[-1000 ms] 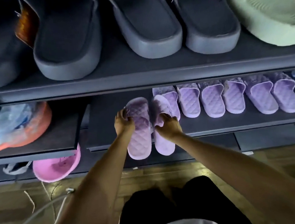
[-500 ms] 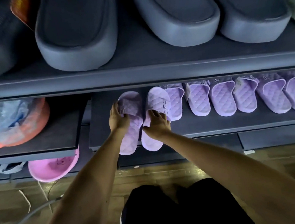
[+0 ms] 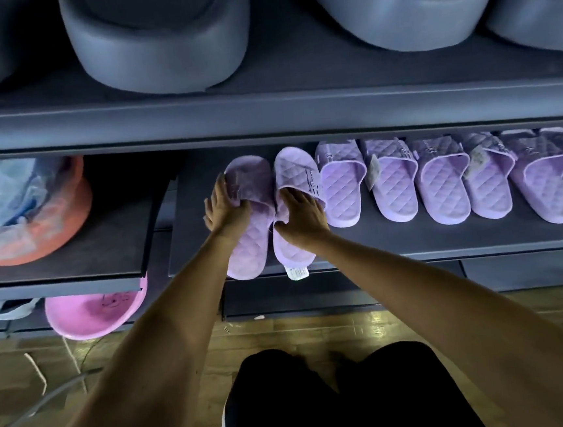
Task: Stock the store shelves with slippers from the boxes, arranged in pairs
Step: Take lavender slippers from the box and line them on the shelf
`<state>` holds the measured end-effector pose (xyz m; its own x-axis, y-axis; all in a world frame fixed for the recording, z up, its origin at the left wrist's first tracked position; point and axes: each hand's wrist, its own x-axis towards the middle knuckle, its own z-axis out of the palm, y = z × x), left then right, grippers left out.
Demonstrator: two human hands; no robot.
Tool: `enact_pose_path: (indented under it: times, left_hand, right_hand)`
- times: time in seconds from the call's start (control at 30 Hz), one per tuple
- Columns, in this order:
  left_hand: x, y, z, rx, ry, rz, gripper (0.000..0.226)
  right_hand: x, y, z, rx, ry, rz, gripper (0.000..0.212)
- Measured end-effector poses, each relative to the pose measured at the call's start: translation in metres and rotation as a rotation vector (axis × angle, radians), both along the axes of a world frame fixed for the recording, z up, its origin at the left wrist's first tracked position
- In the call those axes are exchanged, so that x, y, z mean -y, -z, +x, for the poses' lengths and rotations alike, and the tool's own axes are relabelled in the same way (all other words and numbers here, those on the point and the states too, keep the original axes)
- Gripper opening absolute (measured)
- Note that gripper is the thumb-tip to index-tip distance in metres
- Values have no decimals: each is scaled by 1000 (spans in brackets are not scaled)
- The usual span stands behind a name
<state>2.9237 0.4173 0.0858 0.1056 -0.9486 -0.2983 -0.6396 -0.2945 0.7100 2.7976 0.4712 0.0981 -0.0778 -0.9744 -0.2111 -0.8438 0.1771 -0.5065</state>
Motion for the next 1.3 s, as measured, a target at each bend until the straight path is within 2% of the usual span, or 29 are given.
enact_pose_path:
  times: [0.07,0.13,0.23,0.33,0.47,0.53,0.7,0.83,0.97,1.1,1.3]
  left_hand:
    - [-7,-2,-7,122,2,102,82]
    - [-24,6,-10,162,17,97,88]
    - [-55,25,-4,290,134,26,83]
    - [-74,42,7,436,239,79,69]
    - [-72,49,3,316,235,184,67]
    - [-66,48,-3,318,223,216,70]
    - [-41,37,-12,601,391,222,77]
    - [-19,39,-10,431,424,198,74]
    - [-17,47,-4,275,404,-37,67]
    - [-38,30,0,283,361,51,63]
    - [-57,-22,-38,248,411,43,54]
  right_hand:
    - [2,6,-2,14,-39,61,48]
    - [-9,15,0,25,-63,129,48]
    - [-35,30,4,-1,-124,165,57]
    - [-50,39,4,-121,-226,183,70]
    - [-47,40,-4,-217,-289,109,62]
    - [-40,41,-6,-227,-286,105,60]
    - [-12,44,-19,-241,-163,110,65]
    - [-1,49,-26,-132,-161,87,63]
    - [-2,28,-39,19,-80,102,62]
    - [-14,6,-44,20,-62,186,61]
    - [-44,-25,-66,41,-74,212,55]
